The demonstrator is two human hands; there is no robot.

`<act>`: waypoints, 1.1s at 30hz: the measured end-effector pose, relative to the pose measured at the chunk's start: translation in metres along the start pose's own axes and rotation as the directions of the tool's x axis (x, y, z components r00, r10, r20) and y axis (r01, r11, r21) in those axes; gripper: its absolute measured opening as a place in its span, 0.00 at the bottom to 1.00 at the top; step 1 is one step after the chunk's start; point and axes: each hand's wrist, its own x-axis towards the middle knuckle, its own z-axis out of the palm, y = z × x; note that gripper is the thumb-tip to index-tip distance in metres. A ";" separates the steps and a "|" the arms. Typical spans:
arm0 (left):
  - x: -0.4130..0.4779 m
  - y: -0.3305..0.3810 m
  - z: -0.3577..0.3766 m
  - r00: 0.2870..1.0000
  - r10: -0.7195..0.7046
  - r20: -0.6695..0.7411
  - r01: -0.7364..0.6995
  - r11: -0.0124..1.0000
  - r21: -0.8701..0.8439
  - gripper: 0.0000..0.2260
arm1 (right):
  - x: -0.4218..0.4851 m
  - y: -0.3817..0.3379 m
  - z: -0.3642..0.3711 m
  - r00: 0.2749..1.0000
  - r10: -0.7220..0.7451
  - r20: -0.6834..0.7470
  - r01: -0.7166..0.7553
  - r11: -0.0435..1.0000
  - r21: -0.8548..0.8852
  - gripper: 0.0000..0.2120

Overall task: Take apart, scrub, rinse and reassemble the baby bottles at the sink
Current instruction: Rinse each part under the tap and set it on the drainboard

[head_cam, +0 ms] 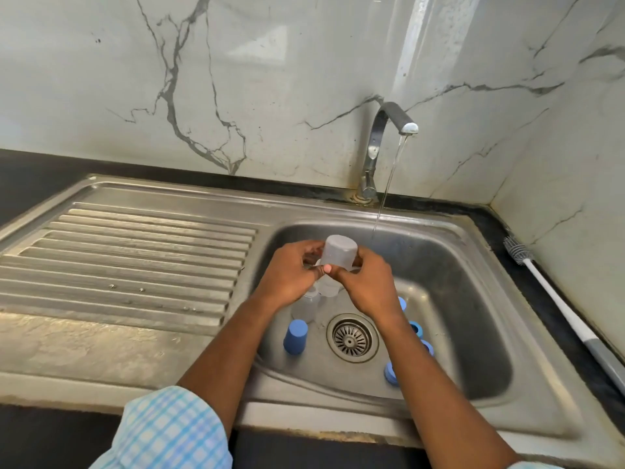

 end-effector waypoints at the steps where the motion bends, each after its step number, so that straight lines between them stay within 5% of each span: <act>1: -0.001 0.001 -0.008 1.000 -0.004 -0.007 0.003 1.000 -0.027 0.21 | 0.001 -0.005 0.002 0.999 -0.021 0.030 0.020 1.000 0.019 0.21; 4: -0.005 -0.006 -0.042 0.998 -0.022 -0.066 0.018 0.998 -0.054 0.21 | 0.004 -0.027 0.017 0.985 -0.095 0.142 0.084 0.993 0.088 0.22; 17: -0.030 -0.057 -0.216 0.935 -0.175 -0.308 0.146 0.982 -0.116 0.15 | 0.025 -0.151 0.163 0.953 -0.223 0.204 0.187 0.965 0.181 0.29; 33: -0.040 -0.093 -0.233 0.909 -0.275 -0.312 0.233 0.958 -0.165 0.14 | 0.021 -0.161 0.206 0.945 -0.202 0.257 0.191 0.979 0.068 0.34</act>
